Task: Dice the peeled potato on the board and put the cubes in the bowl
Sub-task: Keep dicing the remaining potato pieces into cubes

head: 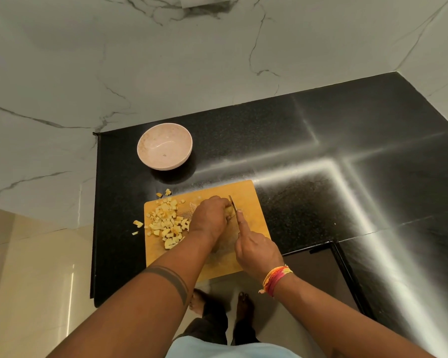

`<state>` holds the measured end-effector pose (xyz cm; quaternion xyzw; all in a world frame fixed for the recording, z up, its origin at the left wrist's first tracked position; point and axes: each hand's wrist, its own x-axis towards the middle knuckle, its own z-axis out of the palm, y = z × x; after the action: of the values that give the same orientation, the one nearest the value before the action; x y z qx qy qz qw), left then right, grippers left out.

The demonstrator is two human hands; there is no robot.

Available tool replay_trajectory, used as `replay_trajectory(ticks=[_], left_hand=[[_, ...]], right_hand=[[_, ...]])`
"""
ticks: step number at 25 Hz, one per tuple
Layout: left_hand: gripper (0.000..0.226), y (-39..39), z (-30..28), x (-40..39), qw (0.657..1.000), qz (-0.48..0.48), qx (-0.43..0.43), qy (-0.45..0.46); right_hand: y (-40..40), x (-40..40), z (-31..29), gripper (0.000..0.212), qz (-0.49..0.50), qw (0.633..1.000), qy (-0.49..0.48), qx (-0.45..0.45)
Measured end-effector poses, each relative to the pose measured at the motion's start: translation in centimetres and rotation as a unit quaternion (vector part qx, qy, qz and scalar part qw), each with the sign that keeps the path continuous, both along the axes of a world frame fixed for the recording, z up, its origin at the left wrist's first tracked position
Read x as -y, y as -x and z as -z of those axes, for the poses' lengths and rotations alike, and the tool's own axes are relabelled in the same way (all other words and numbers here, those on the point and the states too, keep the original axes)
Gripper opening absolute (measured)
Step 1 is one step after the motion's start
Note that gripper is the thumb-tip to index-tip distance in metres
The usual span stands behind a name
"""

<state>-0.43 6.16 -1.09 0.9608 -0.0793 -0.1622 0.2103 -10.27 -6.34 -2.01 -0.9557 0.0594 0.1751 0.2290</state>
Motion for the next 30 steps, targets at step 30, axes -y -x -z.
replay_trajectory(ticks=[30], left_hand=[[0.041, 1.1, -0.2, 0.3, 1.0, -0.022, 0.021, 0.004]], right_hand=[[3.8, 0.4, -0.9, 0.074, 0.014, 1.0, -0.004, -0.009]])
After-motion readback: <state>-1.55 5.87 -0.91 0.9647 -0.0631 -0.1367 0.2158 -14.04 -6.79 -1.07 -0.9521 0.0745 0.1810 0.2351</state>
